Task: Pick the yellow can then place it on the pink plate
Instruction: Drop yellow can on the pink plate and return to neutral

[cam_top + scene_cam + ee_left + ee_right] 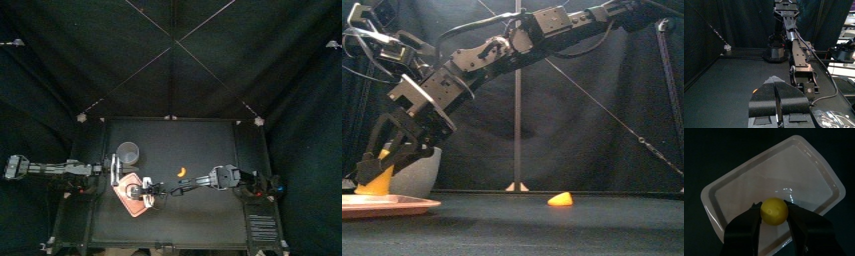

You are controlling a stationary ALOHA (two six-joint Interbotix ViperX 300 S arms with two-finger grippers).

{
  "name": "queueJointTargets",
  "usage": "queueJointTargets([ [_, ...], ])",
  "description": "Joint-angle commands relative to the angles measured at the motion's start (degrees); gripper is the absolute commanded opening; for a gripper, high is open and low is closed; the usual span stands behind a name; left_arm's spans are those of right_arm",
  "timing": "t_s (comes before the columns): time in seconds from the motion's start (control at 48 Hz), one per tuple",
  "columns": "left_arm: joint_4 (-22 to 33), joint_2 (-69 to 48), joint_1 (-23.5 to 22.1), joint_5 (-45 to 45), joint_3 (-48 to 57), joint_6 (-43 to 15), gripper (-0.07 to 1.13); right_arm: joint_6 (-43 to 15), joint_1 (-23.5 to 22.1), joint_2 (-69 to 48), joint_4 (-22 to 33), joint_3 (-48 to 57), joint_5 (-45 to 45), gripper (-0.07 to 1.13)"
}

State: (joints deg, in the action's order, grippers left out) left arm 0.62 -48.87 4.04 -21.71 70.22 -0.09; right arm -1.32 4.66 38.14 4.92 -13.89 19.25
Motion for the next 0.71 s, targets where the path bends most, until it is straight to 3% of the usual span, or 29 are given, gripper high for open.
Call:
queueJointTargets([
  [0.021, 0.0, 0.3, 0.1, -0.5, -0.5, -0.1, 0.0, -0.2, -0.1, -1.9, -0.3, -1.3, -1.5, 0.76],
  [0.146, 0.0, 0.3, 0.1, -0.5, -0.4, -0.1, 0.0, -0.3, -0.1, -1.9, -0.5, -1.5, -2.4, 0.88],
  [0.479, 0.0, 0.2, 0.1, -0.5, -0.1, 0.0, 0.0, -0.3, -0.2, -4.9, -0.7, 1.6, -3.1, 0.89],
  [0.708, 0.0, 0.2, 0.1, -0.5, 0.4, 0.0, 0.0, -0.6, -0.7, -14.4, -2.4, 14.1, -18.3, 0.89],
])
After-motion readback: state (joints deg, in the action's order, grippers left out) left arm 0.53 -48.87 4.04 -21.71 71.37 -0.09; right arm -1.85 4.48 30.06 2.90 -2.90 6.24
